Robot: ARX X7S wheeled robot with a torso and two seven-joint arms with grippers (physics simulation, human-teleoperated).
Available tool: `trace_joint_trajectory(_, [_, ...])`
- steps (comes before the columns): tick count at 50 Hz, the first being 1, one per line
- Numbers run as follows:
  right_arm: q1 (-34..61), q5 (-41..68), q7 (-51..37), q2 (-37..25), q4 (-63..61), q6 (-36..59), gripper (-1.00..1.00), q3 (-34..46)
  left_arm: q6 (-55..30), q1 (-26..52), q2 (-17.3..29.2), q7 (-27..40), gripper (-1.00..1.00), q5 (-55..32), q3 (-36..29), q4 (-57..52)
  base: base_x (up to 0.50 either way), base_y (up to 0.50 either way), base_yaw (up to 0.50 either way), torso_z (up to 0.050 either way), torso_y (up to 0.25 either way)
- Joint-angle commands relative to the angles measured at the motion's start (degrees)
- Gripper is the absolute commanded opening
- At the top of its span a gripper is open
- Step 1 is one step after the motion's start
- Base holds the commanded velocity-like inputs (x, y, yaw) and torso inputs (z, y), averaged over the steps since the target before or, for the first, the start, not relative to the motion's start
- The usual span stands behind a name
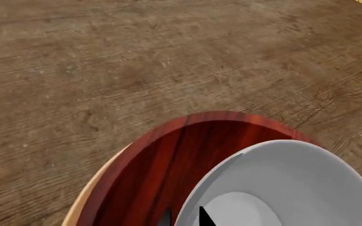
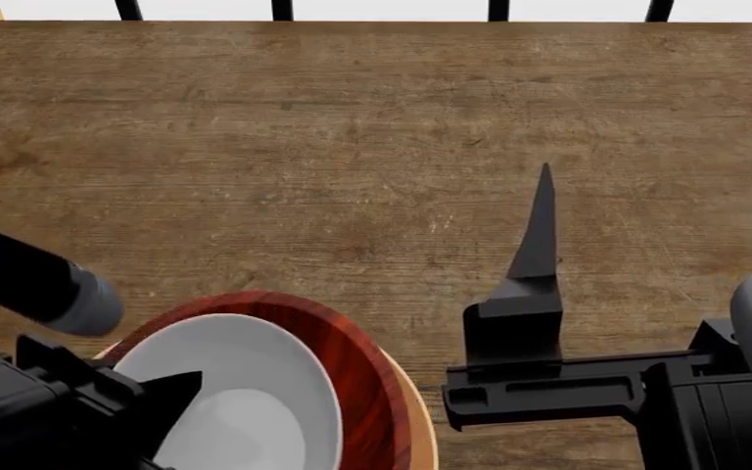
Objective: Stack the bowls from largest to smallest.
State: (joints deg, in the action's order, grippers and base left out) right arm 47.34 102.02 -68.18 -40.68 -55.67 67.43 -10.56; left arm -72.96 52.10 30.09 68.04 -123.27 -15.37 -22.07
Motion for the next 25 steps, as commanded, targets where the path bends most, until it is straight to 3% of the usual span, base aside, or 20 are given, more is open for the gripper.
trace_joint_trajectory(1, [-0.3, -1.7, 1.8, 1.2, 0.3, -0.2, 1.00, -1.3, 1.4, -0.9, -1.1, 0.4, -1.00, 1.3, 1.2, -0.4, 0.00, 0.00, 0.00, 0.000, 0.000])
trace_joint_trajectory(4, [-0.5, -2.1, 2.1, 1.3, 0.4, -0.2, 1.00, -1.5, 0.9, -0.9, -0.8, -0.1, -1.00, 1.7, 1.1, -0.5, 0.00, 0.00, 0.00, 0.000, 0.000])
trace_joint_trajectory(5, [-1.0, -2.9, 2.8, 1.5, 0.4, 0.0, 1.00, -1.7, 1.2, -0.6, -0.7, 0.2, 1.00, 1.3, 1.0, -0.6, 0.00, 0.00, 0.00, 0.000, 0.000])
trace_joint_trajectory(17, [-1.6, -3.4, 3.5, 1.4, 0.6, -0.3, 1.00, -2.1, 2.1, 0.5, 0.0, 0.4, 1.00, 1.3, 0.8, -1.0, 0.00, 0.00, 0.00, 0.000, 0.000])
trace_joint_trajectory(25, [-1.5, -3.8, 3.8, 1.6, 0.6, -0.3, 1.00, -1.6, 5.7, 7.0, 1.2, 5.0, 1.00, -5.0, -0.9, -3.4, 0.00, 0.00, 0.00, 0.000, 0.000])
